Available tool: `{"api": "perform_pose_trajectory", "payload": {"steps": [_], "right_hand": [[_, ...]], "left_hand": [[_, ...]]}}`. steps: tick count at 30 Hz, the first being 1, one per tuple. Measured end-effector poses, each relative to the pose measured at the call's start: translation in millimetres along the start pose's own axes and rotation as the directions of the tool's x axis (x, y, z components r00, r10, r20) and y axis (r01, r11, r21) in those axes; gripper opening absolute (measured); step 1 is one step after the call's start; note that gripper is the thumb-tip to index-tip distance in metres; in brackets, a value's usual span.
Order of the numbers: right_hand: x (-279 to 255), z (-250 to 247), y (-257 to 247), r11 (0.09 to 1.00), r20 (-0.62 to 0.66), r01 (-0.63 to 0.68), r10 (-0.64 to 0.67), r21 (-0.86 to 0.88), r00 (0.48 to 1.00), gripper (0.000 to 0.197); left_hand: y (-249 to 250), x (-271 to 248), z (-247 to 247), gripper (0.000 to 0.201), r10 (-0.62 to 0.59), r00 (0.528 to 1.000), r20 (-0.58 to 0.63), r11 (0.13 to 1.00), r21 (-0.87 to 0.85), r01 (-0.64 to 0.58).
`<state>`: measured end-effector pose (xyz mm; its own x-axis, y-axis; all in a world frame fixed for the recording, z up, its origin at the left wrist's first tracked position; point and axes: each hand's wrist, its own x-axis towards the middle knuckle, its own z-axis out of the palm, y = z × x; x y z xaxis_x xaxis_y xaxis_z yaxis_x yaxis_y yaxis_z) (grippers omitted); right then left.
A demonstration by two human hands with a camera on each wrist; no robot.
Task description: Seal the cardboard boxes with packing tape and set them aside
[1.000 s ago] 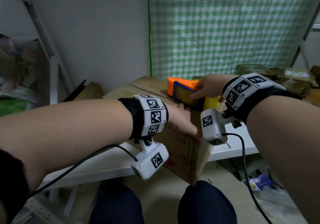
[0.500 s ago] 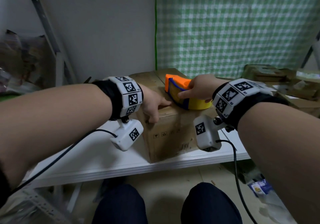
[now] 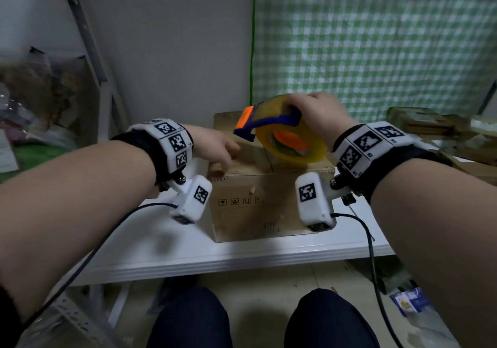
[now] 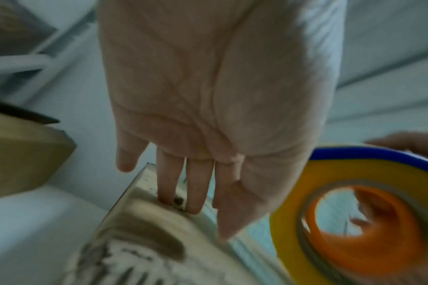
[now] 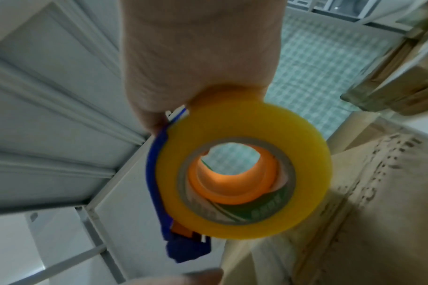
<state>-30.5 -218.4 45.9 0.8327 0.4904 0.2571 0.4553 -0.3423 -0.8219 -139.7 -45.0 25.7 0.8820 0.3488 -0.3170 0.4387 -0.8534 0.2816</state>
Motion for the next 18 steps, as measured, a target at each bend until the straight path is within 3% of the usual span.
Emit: {"api": "perform_pose_trajectory", "payload": {"steps": [2,4,6,10,14,18], "right_hand": [[0,0,-1,0.991,-0.052,-0.023,0.030,0.128,0.998,0.041],[-2,0,-2,0.981,-0.050,-0.041,0.051,0.188,0.997,0.042],[-1,-1,-3,0.964,-0.045,-0.055,0.069,0.259,0.997,0.041],[-1,-1,4,0.943,-0.015,-0.103,0.113,0.315,0.993,0.033],[0,-4,13,0.933,0.024,-0.171,0.172,0.316,0.985,0.036],[3,-8,18,0.913,0.068,-0.192,0.180,0.360,0.981,0.036]], "left_hand": [[-4,4,-2,0.043,-0.042,0.990,-0.132,0.945,-0.328,-0.004],[-5,5,-2,0.031,-0.120,0.977,-0.176,0.731,-0.681,-0.032],[-4,5,2,0.029,-0.156,0.976,-0.152,0.517,-0.854,-0.050],[1,1,17,0.026,-0.155,0.978,-0.138,0.343,-0.936,-0.078],[-1,4,25,0.030,-0.126,0.987,-0.104,0.063,-0.993,-0.097],[-2,7,23,0.021,-0.134,0.988,-0.081,0.010,-0.997,-0.080]]}}
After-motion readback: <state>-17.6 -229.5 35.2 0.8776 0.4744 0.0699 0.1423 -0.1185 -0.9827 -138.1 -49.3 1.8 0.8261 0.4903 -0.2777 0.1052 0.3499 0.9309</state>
